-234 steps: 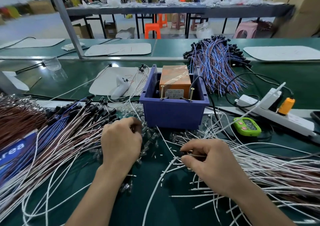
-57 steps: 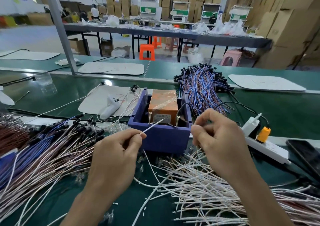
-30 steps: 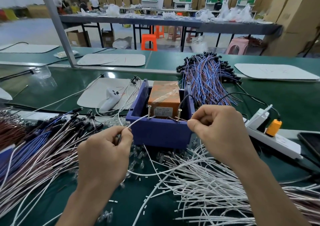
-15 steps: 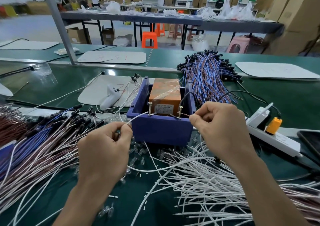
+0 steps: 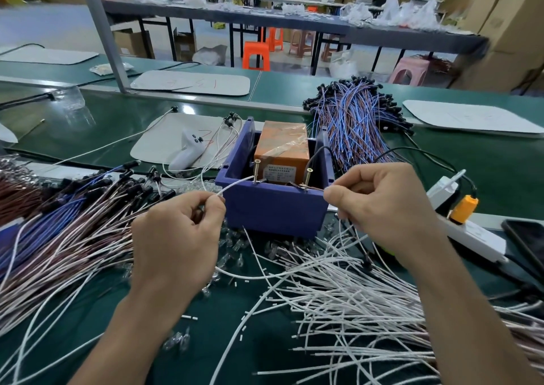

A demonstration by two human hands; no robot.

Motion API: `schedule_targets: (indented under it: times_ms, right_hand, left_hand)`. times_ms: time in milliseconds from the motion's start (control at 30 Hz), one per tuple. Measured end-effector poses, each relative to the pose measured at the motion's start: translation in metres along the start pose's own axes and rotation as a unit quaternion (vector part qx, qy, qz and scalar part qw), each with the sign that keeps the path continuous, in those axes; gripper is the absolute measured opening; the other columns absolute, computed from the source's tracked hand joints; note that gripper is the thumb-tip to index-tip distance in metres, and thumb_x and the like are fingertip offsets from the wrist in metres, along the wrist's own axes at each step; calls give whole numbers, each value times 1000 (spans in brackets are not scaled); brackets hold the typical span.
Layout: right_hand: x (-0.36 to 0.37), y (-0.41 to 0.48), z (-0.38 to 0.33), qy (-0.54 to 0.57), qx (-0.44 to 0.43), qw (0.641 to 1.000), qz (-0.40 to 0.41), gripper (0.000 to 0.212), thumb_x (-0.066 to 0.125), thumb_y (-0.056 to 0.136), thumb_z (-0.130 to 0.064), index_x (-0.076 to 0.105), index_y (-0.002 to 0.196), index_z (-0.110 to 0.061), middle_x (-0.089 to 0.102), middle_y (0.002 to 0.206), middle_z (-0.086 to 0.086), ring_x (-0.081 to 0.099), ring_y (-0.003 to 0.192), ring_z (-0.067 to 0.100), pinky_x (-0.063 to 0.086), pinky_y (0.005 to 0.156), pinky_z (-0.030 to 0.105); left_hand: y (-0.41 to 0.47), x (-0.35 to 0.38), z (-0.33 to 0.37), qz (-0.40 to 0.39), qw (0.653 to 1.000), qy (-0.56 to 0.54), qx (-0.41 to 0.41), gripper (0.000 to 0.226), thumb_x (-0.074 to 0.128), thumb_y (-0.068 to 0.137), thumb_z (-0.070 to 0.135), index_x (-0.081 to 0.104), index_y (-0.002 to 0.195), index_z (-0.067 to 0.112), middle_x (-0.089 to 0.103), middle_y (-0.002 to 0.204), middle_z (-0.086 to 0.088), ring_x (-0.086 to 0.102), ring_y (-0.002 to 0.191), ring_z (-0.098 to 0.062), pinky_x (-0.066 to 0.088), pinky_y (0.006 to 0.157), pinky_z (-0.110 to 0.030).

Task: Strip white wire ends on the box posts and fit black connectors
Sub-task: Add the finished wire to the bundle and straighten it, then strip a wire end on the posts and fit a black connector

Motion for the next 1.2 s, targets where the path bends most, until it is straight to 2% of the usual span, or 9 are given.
schedule_targets:
  times_ms: [200, 400, 600, 667, 767, 833, 933, 1100, 1200]
  right_hand:
    - [-18, -3, -4, -70, -23, 992, 105, 17, 83, 80, -25, 74, 65, -25, 68, 53, -12, 62, 44, 6, 47, 47, 16]
    - [5, -12, -20, -1, 4, 996, -91, 6, 78, 85, -21, 77, 82, -27, 71, 63, 3, 58, 50, 17, 46, 50, 29]
    - [88, -57, -62, -80, -17, 965, -248, 50, 69, 62, -74, 64, 100, -42, 67, 80, -21, 56, 61, -2, 43, 55, 14]
    - [123, -70, -69, -83, -16, 950, -300, 47, 74, 62, -69, 60, 101, -46, 68, 87, -29, 61, 70, -7, 46, 60, 11]
    - [158, -79, -75, 45, 42, 933, -354, 28, 78, 78, -37, 68, 104, -35, 77, 91, -14, 70, 77, 0, 56, 76, 25]
    - [163, -74, -82, 52, 42, 949, -309, 6, 67, 91, -24, 71, 93, -27, 76, 77, -8, 66, 67, 5, 53, 71, 29]
    - [150, -59, -98, 194, 59, 962, -185, 25, 58, 99, -10, 70, 77, -15, 61, 58, -5, 52, 54, 11, 44, 57, 24]
    - [121, -27, -120, 481, 134, 864, -57, 7, 71, 82, -17, 70, 81, -10, 48, 54, -3, 47, 52, 12, 46, 68, 33]
    - [98, -5, -135, 538, 105, 836, -18, 7, 70, 77, -11, 67, 80, -5, 30, 50, -2, 33, 49, 16, 37, 60, 31]
  left_hand:
    - [1, -2, 1, -2, 1000, -12, 0, 27, 66, 95, 31, 71, 68, 28, 65, 66, 22, 60, 64, -8, 41, 54, -21]
    - [-2, 7, 5, -78, 994, -76, 6, 46, 65, 86, 44, 62, 50, 14, 51, 42, 1, 42, 37, -13, 42, 45, -29]
    - [-6, 31, -7, -170, 850, -457, -199, 37, 72, 80, 44, 75, 68, 9, 44, 40, -4, 39, 33, -17, 37, 42, -27]
    - [-4, 26, -11, -142, 811, -516, -234, 34, 74, 77, 46, 76, 70, 12, 46, 41, -4, 44, 33, -16, 43, 41, -26]
    - [6, 8, -24, -58, 824, -514, -231, 40, 77, 71, 55, 79, 76, 16, 56, 50, -4, 53, 40, -15, 47, 42, -26]
    - [12, -7, -31, -16, 842, -502, -198, 48, 74, 75, 66, 80, 83, 19, 64, 59, -2, 59, 49, -14, 51, 49, -25]
    - [14, 0, -23, -120, 837, -505, -174, 68, 49, 81, 83, 82, 98, 26, 78, 88, -6, 75, 79, -19, 57, 72, -32]
    - [-2, 28, 30, -395, 804, -424, -135, 47, 66, 95, 37, 61, 140, 22, 77, 87, 2, 72, 83, -15, 55, 73, -10]
    - [0, 15, 22, -392, 831, -388, -71, 33, 68, 89, 28, 71, 116, 48, 77, 83, -2, 71, 75, -15, 56, 69, -18]
Point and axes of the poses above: each hand's wrist, its own y-axis towards the middle knuckle, its own x-axis out of the palm, z = x × y, the point moved 10 cm from there along y, towards the middle knuckle
